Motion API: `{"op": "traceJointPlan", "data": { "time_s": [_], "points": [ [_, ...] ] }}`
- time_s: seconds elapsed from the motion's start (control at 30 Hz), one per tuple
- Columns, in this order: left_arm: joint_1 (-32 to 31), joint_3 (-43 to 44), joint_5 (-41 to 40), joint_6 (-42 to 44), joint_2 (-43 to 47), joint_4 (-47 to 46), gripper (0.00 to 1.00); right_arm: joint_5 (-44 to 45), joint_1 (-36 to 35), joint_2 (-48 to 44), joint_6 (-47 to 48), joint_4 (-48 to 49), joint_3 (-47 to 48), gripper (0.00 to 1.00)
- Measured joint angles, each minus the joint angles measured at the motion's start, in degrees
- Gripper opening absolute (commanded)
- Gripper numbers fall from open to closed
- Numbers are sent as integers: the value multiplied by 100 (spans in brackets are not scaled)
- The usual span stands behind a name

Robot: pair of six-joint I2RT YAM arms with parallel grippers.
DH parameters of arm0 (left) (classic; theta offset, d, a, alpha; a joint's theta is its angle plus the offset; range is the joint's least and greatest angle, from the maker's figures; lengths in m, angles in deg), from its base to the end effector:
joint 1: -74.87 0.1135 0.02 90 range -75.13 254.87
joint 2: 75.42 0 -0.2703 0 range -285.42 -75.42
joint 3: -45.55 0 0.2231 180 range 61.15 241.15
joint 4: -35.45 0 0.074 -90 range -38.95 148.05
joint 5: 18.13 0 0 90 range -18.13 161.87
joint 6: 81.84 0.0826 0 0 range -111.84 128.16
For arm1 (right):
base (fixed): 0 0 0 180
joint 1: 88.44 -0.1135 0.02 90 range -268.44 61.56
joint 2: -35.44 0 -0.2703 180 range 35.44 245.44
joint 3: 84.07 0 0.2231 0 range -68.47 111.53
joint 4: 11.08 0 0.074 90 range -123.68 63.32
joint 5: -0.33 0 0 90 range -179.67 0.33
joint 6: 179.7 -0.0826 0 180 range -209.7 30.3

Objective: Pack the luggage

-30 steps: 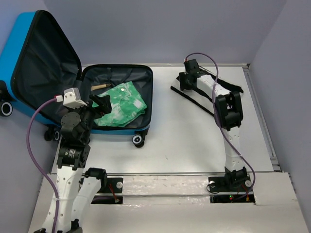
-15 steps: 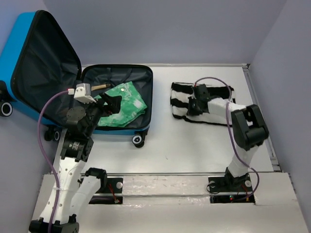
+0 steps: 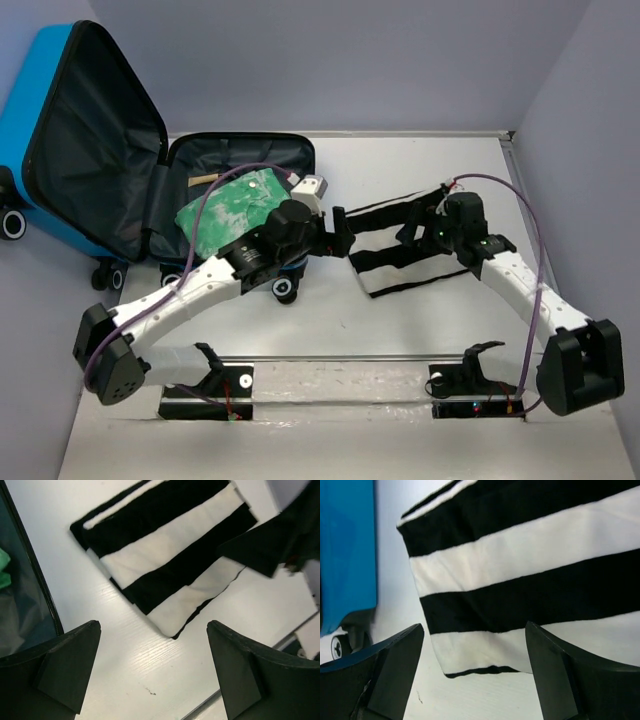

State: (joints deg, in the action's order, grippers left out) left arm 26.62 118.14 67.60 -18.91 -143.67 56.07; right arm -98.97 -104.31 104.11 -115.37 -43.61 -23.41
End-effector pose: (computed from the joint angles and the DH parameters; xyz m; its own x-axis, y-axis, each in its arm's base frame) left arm 0.1993 -0.2141 0.3376 -0.4831 -0.1402 -0.8642 0.5352 0.7339 -0.4182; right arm 0.2472 0.0842 0.2331 -0.7316 0.2365 -0.6394 -0.0789 0.9023 0.4239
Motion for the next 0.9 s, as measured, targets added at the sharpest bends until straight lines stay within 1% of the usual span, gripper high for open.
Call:
{"op": "traceJointPlan", "data": {
  "time_s": [0.17,0.3,0.47,0.73,0.83,0.87,0.9],
  "points": [
    [-520,109,-800,-398,-1008,133,99,142,540,-686,-70,-81,-17,88],
    [-767,232,-1401,-920,-1827,-7,99,214,907,-1095,-118,-96,-20,90],
    [-791,404,-1862,-1499,-2667,-98,99,223,1167,-1217,-120,-216,44,90],
    [-789,1292,-2225,-1762,-4061,-136,99,61,1209,-1384,-90,-262,90,90],
    [-776,1661,-2271,-1790,-4559,-144,95,13,1209,-1480,-70,-278,90,90],
    [-754,1740,-2352,-1762,-4701,-160,92,-2,1209,-1513,-68,-278,90,90],
    [-748,1827,-2420,-1770,-4793,-203,77,-15,1209,-1539,-66,-278,90,90]
  ]
}}
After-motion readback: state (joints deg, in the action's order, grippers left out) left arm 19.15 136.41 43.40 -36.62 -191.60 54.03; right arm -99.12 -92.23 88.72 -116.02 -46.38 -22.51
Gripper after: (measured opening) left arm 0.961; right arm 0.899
